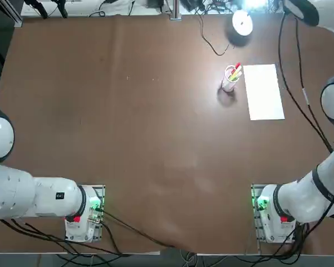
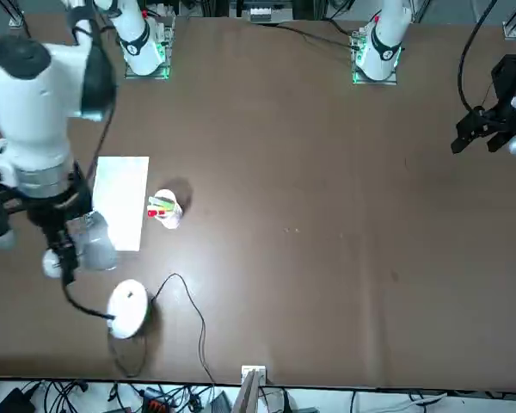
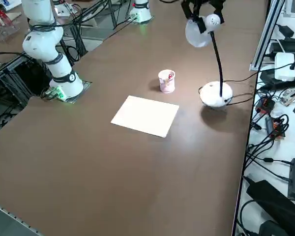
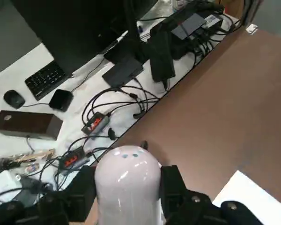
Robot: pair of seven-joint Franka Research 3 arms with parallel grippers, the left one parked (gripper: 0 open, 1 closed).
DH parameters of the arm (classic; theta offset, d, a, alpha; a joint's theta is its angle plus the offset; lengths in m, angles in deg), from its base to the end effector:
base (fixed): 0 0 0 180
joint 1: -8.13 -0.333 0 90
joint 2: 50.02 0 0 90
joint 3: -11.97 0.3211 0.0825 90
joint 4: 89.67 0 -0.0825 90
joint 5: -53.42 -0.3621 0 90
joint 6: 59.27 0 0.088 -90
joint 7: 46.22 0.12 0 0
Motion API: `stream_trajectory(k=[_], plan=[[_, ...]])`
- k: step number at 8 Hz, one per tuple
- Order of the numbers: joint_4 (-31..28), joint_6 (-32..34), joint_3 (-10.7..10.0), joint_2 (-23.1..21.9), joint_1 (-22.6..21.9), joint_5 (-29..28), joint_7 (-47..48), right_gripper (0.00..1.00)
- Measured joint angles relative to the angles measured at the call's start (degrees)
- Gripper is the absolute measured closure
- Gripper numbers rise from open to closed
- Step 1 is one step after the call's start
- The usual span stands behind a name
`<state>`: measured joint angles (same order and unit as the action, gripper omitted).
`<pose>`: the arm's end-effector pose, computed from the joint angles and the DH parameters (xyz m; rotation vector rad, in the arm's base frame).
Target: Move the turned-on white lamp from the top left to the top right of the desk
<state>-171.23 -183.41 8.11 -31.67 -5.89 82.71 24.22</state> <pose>0.6731 0.1032 0.5647 2.6267 -1.1793 0.9488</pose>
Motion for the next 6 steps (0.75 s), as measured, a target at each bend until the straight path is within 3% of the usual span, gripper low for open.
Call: stream_trajectory(k=[4, 6], plan=[[-1.13, 6.11, -1.15, 0.13, 6.32, 6.83, -16.18, 0.26], [-4.05, 2.15, -1.38, 0.17, 10.67, 7.84, -23.85, 0.27]])
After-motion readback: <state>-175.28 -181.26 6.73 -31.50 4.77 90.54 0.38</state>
